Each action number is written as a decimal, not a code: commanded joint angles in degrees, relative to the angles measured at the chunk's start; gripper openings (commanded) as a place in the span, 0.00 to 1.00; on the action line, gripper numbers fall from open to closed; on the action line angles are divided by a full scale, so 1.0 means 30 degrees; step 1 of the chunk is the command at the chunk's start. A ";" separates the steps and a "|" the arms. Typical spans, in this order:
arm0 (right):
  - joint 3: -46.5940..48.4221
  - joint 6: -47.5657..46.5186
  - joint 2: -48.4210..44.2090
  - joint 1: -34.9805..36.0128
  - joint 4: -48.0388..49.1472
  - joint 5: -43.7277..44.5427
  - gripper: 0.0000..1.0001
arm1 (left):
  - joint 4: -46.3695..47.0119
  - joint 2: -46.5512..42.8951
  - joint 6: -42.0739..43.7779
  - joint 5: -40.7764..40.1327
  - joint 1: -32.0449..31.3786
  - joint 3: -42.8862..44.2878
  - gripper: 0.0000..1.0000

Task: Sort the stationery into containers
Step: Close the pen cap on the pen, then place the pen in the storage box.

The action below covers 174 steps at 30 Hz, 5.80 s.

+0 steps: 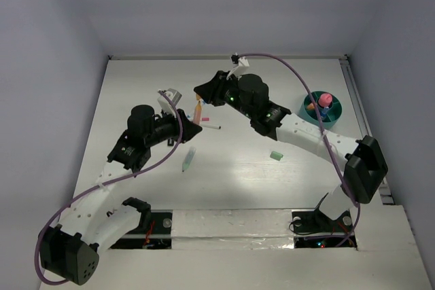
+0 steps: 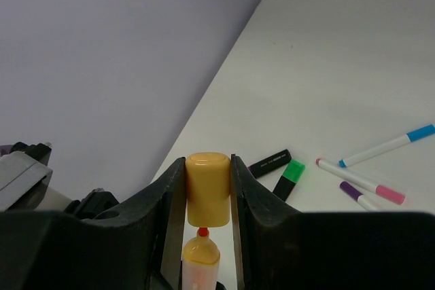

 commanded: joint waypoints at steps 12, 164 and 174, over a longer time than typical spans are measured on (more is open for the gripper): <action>-0.0546 -0.0312 -0.0905 0.0403 0.1398 0.0441 0.00 | 0.0749 -0.0222 -0.0068 0.0043 0.0097 0.0515 0.00; -0.4851 -1.0390 -0.1666 -1.3103 0.1103 1.1399 0.00 | 0.0016 -0.3474 -0.0186 0.0248 0.0800 0.0398 0.99; -0.6317 -1.1795 -0.1403 -1.2929 0.3506 1.1046 0.00 | 0.0046 -0.3591 -0.0186 0.0248 0.0800 0.0398 0.99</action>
